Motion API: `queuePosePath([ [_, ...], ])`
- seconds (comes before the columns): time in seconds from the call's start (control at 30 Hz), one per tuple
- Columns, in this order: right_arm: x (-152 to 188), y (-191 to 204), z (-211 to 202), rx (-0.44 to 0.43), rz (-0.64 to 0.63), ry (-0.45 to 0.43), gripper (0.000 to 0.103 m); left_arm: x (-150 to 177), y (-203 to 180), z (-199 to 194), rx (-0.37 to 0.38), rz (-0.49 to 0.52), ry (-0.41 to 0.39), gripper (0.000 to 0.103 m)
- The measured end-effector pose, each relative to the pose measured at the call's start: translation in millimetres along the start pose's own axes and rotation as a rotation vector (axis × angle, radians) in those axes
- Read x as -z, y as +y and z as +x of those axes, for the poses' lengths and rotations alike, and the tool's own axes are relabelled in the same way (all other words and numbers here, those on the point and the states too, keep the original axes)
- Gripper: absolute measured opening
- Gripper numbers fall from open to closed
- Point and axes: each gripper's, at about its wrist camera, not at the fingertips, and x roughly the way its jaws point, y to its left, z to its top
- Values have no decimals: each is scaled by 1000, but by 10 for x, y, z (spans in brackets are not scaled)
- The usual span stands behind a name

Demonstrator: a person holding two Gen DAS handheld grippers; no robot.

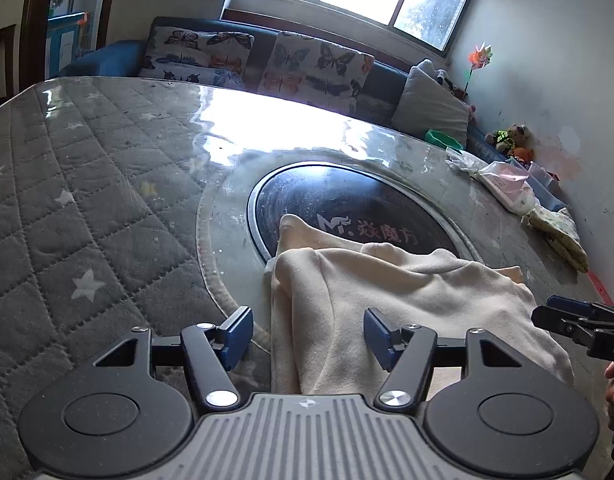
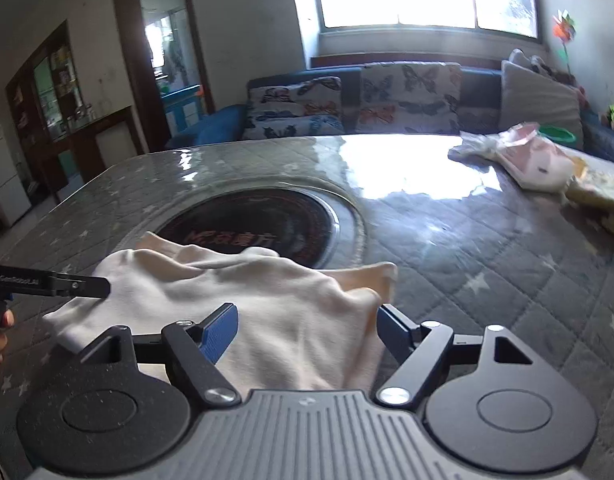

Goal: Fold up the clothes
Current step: 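Grasp the folded edge of the cream shirt with the left gripper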

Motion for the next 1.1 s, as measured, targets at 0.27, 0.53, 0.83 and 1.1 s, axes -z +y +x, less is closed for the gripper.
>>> queuePosePath([
  [0.27, 79, -242, 113, -6, 119, 48, 76, -23, -69, 19, 30, 9, 28, 64],
  [0.53, 92, -228, 123, -23, 124, 47, 57, -35, -151, 62, 76, 7, 56, 56],
  [0.83, 98, -259, 121, -61, 166, 49, 48, -49, -151, 64, 39, -10, 48, 58],
  [1.1, 104, -183, 154, -91, 172, 42, 24, -60, -212, 116, 105, -22, 60, 30],
])
